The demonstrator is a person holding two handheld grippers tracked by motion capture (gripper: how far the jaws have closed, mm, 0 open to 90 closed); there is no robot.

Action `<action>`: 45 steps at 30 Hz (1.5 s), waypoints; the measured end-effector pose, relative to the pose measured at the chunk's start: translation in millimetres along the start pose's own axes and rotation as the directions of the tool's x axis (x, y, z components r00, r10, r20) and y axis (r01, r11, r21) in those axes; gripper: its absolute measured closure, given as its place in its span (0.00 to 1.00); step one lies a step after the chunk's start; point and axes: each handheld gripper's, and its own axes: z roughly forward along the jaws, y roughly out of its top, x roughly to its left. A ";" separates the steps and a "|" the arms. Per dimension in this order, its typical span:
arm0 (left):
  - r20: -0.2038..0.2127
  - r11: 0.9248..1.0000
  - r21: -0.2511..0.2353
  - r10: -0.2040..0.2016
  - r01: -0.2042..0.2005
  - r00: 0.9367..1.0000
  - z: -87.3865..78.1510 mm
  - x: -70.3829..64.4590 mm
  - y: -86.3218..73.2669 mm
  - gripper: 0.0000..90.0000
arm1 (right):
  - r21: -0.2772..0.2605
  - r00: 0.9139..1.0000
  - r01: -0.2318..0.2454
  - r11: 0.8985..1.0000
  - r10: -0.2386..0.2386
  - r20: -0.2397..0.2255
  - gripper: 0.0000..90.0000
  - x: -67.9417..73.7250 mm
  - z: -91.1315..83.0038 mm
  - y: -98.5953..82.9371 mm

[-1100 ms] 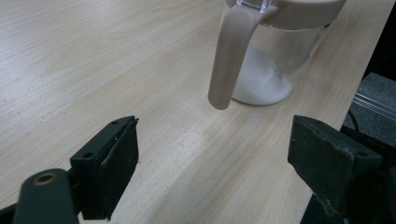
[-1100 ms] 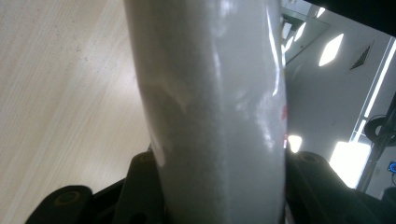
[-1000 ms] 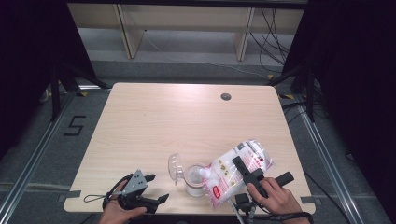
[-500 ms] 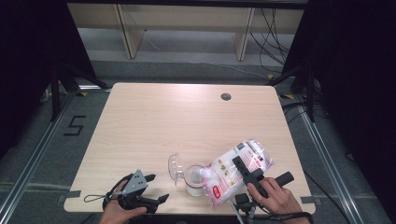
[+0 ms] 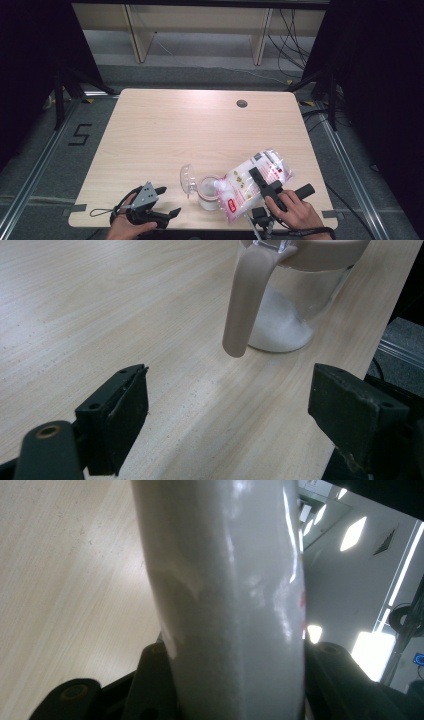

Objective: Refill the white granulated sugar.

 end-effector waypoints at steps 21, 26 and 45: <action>0.005 1.000 0.001 0.008 -0.008 1.000 -0.3 1.1 -0.1 0.18 | -0.005 1.000 -0.002 1.000 0.003 0.004 0.71 -0.2 0.2 -0.4; 0.005 1.000 0.000 0.009 -0.009 1.000 -0.1 1.1 -0.1 0.18 | -0.003 1.000 -0.003 1.000 0.003 0.003 0.71 -0.3 0.1 -0.4; 0.005 1.000 0.000 0.007 -0.007 1.000 -0.1 1.1 -0.2 0.18 | -0.008 1.000 0.012 1.000 -0.012 0.017 0.71 -4.3 -1.7 1.6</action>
